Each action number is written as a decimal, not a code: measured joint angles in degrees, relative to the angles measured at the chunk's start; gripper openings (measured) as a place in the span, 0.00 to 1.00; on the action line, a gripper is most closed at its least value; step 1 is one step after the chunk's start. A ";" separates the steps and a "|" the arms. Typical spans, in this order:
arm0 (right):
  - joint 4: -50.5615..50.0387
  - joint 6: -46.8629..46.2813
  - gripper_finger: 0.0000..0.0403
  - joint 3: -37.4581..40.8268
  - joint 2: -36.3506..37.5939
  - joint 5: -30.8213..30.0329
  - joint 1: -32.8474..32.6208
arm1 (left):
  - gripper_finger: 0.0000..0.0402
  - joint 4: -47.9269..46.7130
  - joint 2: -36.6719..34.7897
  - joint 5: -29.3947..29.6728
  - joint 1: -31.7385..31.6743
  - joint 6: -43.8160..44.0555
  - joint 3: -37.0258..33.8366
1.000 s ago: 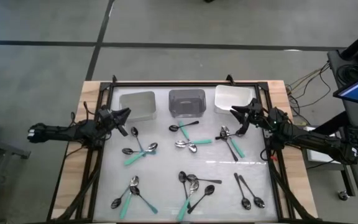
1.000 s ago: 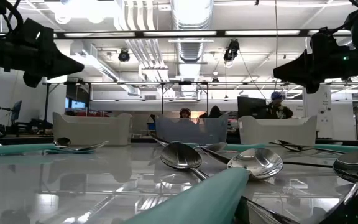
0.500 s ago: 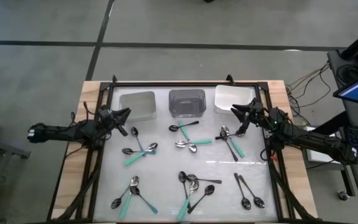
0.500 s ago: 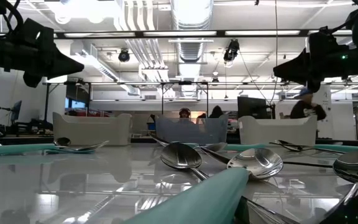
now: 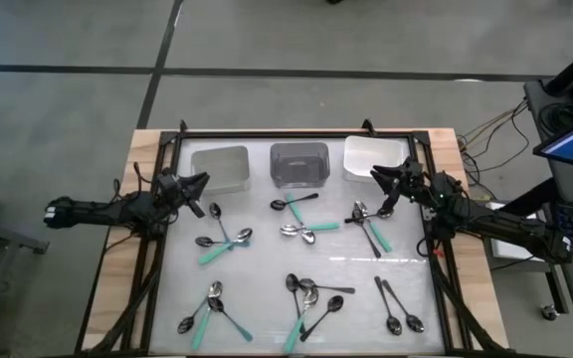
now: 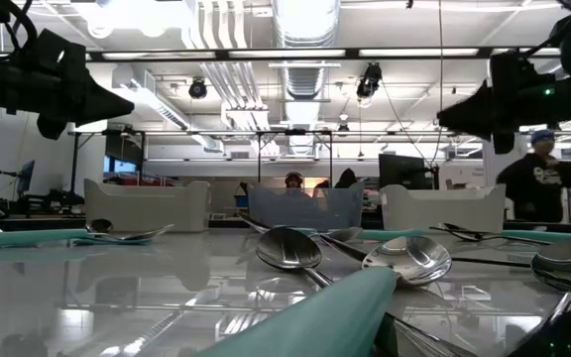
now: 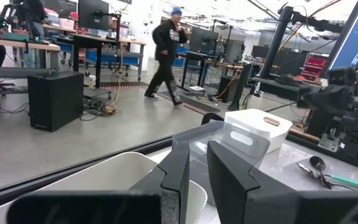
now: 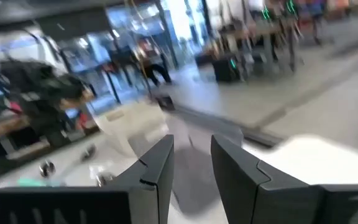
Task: Sort silverware by color (type)
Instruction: Put the black spoon into the white bin
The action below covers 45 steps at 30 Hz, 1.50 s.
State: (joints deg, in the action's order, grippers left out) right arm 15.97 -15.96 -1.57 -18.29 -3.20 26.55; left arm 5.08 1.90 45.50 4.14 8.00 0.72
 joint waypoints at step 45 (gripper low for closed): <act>-46.41 19.59 0.24 -44.23 -55.95 11.96 -15.54 | 0.10 0.00 -0.01 0.01 0.01 -0.01 0.00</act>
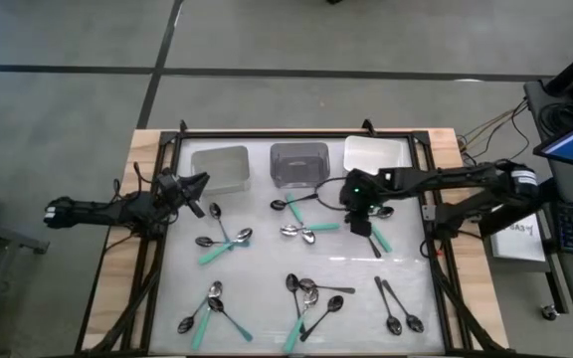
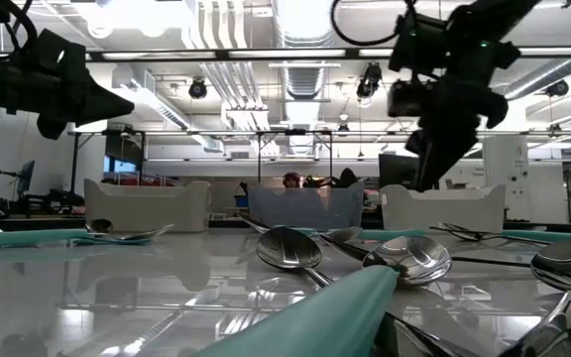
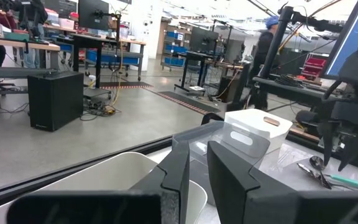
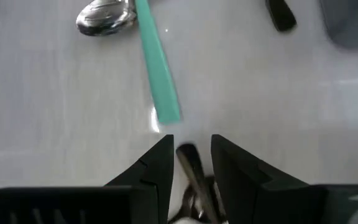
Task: Sort silverware by color (type)
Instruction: Put the black spoon into the white bin
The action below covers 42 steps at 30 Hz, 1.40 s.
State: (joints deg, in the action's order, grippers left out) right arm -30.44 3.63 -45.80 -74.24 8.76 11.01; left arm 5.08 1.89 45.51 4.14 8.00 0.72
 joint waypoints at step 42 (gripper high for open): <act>0.66 25.18 0.21 -34.17 -37.56 -16.33 -1.58 | 0.10 0.00 0.00 -0.01 0.00 -0.01 0.01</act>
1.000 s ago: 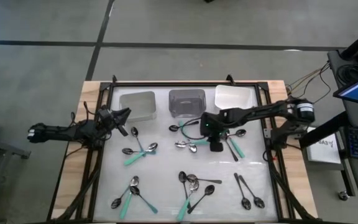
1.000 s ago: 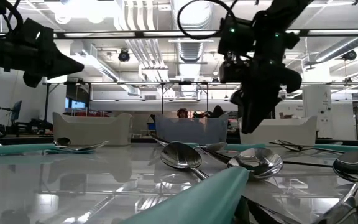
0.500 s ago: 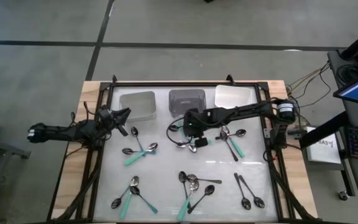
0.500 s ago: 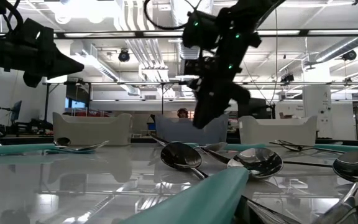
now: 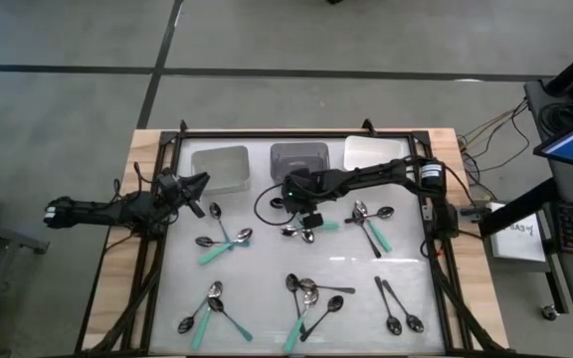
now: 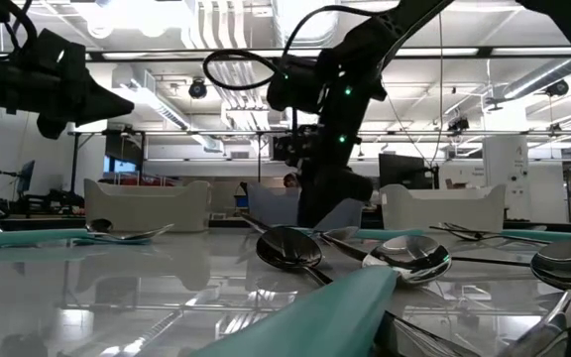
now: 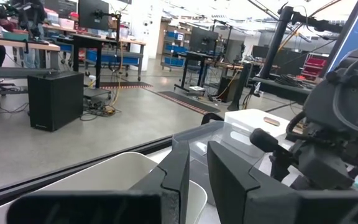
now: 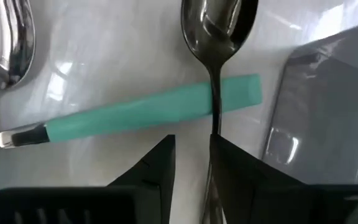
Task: Sort silverware by color (type)
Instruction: Put the black spoon into the white bin
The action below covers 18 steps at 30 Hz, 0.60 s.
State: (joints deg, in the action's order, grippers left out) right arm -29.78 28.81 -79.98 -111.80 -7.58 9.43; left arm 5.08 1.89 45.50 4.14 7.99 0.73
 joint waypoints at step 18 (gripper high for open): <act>0.69 1.08 0.17 0.23 0.07 0.22 1.24 | 0.10 -0.02 0.00 0.02 0.00 0.02 0.00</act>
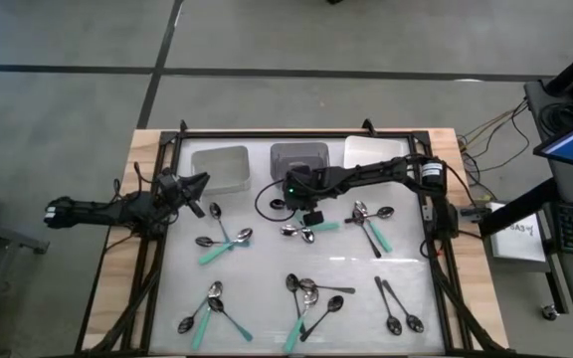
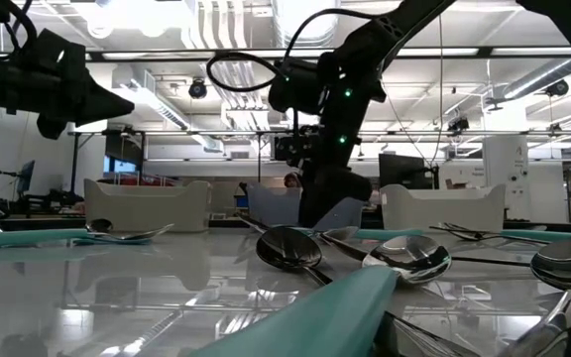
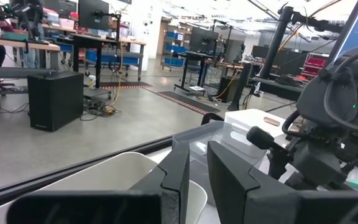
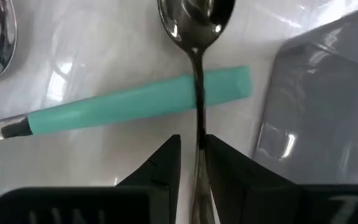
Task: Sort silverware by color (type)
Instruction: Put the black spoon into the white bin
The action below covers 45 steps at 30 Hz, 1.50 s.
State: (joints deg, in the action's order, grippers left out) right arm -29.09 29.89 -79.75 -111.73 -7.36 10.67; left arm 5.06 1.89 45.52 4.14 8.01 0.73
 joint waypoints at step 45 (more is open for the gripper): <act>-22.18 -9.04 0.03 -2.53 16.46 2.84 5.02 | 0.10 0.01 0.00 -0.01 0.00 -0.01 0.00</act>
State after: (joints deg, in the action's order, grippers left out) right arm -51.26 20.85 -82.28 -95.28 -4.51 15.70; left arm 5.07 1.89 45.51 4.14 8.00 0.73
